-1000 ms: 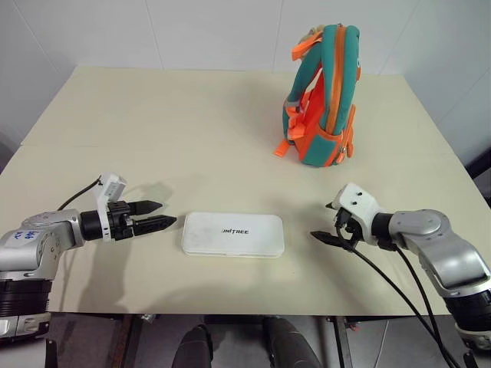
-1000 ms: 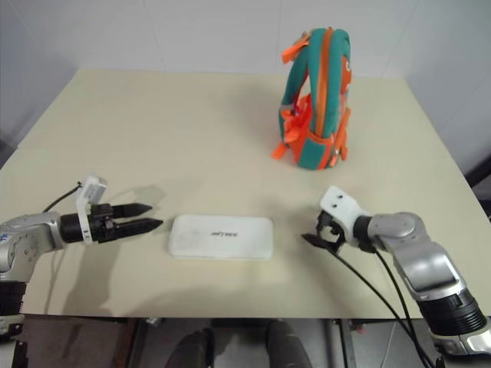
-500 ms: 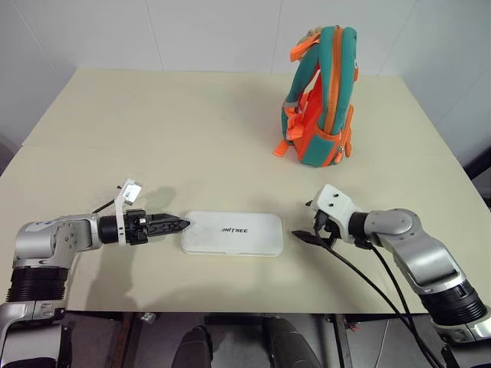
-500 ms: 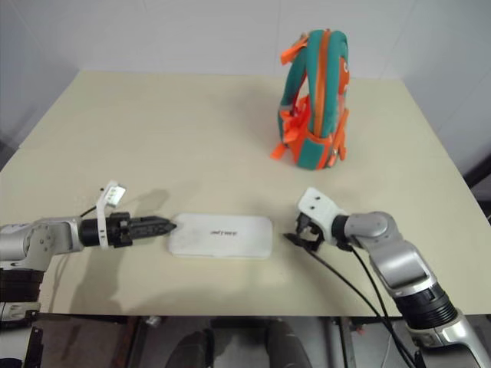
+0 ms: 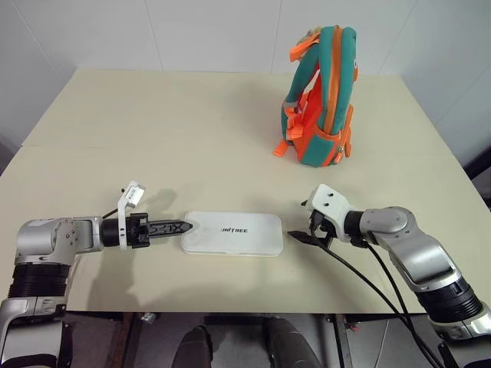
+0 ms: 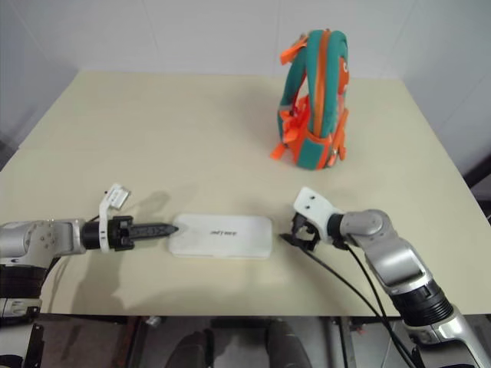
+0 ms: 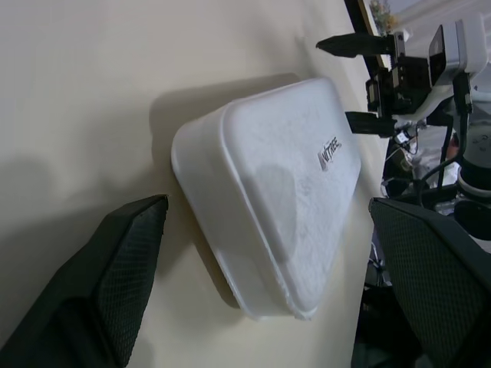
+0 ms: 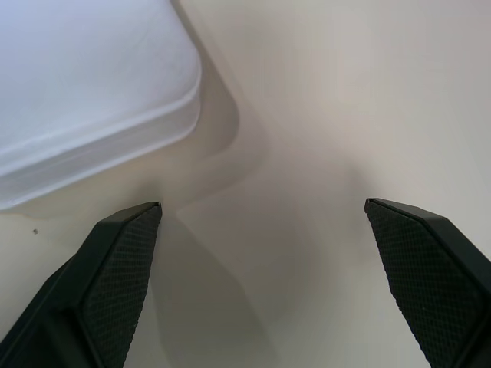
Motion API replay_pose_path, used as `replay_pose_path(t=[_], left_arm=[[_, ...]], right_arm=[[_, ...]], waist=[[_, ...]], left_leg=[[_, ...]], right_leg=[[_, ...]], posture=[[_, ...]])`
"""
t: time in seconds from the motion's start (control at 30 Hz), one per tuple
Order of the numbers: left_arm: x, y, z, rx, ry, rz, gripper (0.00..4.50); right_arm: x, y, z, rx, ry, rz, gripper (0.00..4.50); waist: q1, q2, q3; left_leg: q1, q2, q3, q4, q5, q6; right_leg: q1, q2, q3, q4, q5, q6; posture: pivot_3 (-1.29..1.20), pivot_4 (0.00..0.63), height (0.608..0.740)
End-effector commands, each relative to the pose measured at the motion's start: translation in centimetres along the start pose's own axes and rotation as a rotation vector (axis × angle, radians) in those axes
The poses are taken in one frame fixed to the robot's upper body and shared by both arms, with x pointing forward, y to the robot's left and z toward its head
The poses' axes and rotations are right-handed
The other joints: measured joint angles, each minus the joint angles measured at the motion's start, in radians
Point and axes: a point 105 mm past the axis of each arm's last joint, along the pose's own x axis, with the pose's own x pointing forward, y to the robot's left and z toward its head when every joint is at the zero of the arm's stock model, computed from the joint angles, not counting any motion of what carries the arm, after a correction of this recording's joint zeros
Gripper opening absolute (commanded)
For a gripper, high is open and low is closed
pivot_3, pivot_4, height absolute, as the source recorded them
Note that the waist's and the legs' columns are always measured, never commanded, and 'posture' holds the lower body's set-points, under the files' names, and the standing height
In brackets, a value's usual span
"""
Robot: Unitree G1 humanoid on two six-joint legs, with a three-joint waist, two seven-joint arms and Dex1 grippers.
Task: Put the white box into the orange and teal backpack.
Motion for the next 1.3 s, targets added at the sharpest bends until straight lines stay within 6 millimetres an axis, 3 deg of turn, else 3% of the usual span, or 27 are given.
replay_pose_path(t=[0.03, 0.2, 0.37, 1.3], left_arm=[[-0.1, 0.2, -0.8, -0.065, 0.059, 0.020, 4.49], [0.6, -0.3, -0.4, -0.087, 0.038, -0.042, 4.49], [1.5, -0.2, -1.3, -0.090, 0.101, -0.041, 4.49], [3.9, -1.4, 0.8, -0.057, 0.005, -0.170, 4.49]], right_arm=[[0.1, 0.0, 0.7, -0.027, -0.020, -0.001, 4.50], [0.2, -0.1, 0.7, -0.027, -0.025, 0.000, 4.50], [0.2, -0.2, 0.8, -0.029, -0.029, -0.001, 4.50], [0.3, 0.0, 0.7, -0.025, -0.032, 0.001, 4.50]], waist=[[0.000, 0.000, 0.000], [0.001, 0.000, 0.000], [0.003, 0.000, 0.000], [0.007, 0.000, 0.000]], left_leg=[[0.000, 0.000, 0.000, 0.000, 0.000, 0.000], [0.000, 0.000, 0.000, 0.000, 0.000, 0.000], [0.000, 0.000, 0.000, 0.000, 0.000, 0.000], [0.000, -0.001, 0.000, 0.003, 0.000, 0.000]], right_leg=[[0.000, 0.000, 0.000, 0.000, 0.000, 0.000], [0.000, 0.000, 0.000, 0.000, 0.000, 0.000], [0.000, 0.000, 0.000, 0.000, 0.000, 0.000], [0.001, 0.000, 0.000, 0.000, 0.000, 0.001]], posture=[[0.00, 0.150, 0.740], [0.00, 0.150, 0.740], [0.00, 0.150, 0.740], [0.00, 0.150, 0.740]])
